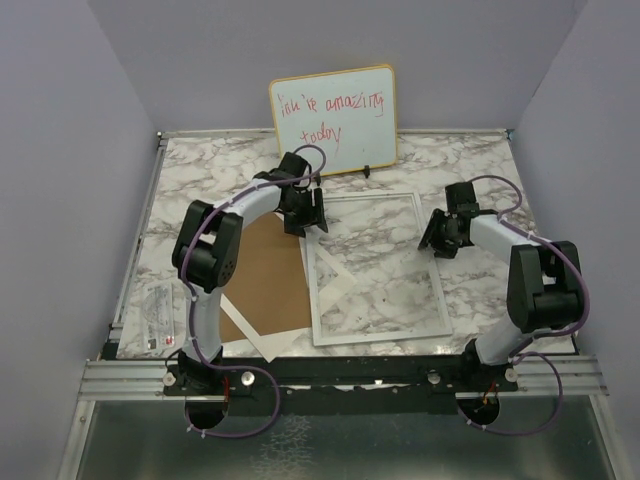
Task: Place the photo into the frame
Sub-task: Move the photo frame to the center of the board.
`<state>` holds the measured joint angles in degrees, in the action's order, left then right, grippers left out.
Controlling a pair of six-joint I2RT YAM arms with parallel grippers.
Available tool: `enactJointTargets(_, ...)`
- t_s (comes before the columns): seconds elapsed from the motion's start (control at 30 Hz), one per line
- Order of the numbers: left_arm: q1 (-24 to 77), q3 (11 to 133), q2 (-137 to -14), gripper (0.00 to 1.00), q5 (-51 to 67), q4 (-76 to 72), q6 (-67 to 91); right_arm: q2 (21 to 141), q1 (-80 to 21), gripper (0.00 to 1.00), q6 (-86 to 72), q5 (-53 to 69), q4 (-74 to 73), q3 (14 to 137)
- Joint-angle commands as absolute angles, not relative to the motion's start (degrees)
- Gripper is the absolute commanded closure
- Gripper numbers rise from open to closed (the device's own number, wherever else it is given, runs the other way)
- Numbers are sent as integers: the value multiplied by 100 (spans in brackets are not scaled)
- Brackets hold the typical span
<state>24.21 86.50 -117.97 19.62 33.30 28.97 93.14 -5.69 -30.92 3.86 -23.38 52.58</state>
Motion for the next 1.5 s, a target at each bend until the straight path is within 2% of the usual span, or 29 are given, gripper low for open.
enactJointTargets(0.0, 2750, 8920, -11802, 31, 2386, 3037, 3279, 9286, -747, 50, -3232, 872, -1928, 5421)
enactJointTargets(0.17, 2320, 8944, -11364, 15, 1727, 3523, 2949, 8934, -747, 43, -3301, 229, -2317, 5708)
enactJointTargets(0.27, 1971, 8835, -10979, 12, 1384, 3795, 2777, 8738, -747, 41, -3233, 177, -2433, 5979)
enactJointTargets(0.5, 1482, 7871, -9792, 1, -33, 4270, 2697, 8606, -756, 41, -3065, 1216, -2030, 6216)
enactJointTargets(0.73, 1078, 6781, -9063, 1, -1324, 4978, 2931, 8899, -1100, 41, -3190, 2077, -1593, 6366)
enactJointTargets(0.97, 489, 5825, -8306, 1, -1403, 5156, 3444, 9318, -1728, 42, -3318, 2393, -1304, 6592)
enactJointTargets(1.07, 279, 5623, -8308, 9, -1188, 5175, 3481, 9590, -2094, 44, -3072, 2491, -1361, 6886)
enactJointTargets(1.17, 135, 5495, -8310, 16, -1131, 5182, 3494, 9988, -2577, 46, -2693, 2088, -2028, 7642)
enactJointTargets(1.47, -147, 5095, -8661, 25, -1081, 4958, 3516, 10578, -3083, 49, -2710, 2657, -1917, 8301)
